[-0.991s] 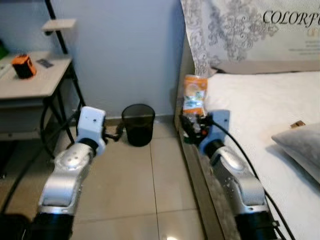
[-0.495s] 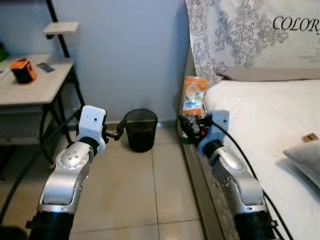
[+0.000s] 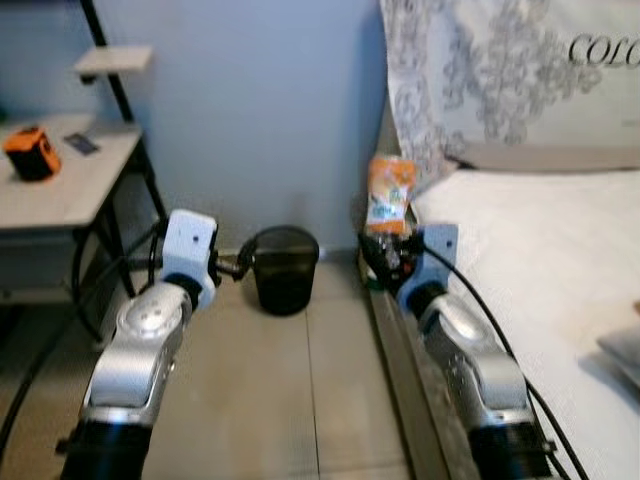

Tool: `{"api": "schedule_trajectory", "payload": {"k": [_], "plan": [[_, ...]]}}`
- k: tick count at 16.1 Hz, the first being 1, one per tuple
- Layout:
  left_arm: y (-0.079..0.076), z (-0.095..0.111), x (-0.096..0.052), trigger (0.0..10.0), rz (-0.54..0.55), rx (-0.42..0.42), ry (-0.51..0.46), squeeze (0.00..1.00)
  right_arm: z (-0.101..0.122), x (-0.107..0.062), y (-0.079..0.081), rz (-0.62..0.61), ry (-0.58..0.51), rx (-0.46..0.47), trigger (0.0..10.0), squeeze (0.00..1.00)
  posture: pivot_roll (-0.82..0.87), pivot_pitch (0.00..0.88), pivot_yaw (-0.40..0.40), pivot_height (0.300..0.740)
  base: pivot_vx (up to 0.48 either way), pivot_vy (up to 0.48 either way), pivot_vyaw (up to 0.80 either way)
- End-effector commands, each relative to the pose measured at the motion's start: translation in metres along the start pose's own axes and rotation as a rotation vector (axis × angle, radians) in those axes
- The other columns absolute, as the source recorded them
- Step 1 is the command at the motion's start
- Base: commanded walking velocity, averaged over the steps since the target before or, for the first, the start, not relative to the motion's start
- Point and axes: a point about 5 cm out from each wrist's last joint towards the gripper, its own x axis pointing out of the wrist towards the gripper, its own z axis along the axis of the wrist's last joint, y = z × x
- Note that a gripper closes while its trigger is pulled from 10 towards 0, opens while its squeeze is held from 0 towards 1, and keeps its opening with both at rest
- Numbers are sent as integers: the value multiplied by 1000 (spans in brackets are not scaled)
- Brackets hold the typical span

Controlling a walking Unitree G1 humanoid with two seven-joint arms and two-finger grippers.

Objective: Clean up the room

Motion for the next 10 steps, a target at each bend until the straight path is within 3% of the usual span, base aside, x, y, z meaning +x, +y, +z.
{"api": "schedule_trajectory", "payload": {"k": [1,3,6,10], "plan": [[-7,4,2,10000,-30,-1,-19,0,4,-2,-7,-17,-5,-17,10000,0,-3,0,-3,740,352,0,0],[-8,4,3,10000,-33,-1,-21,0,3,-1,-6,1,7,-37,10000,0,-5,0,-2,740,354,0,0],[-8,3,3,10000,-31,-7,-22,0,2,-1,-6,6,13,-59,10000,0,-5,0,-6,740,351,0,725],[-7,3,3,10000,-30,-4,-21,0,2,-1,-8,1,14,-40,10000,0,-6,0,-5,740,347,0,0]]}}
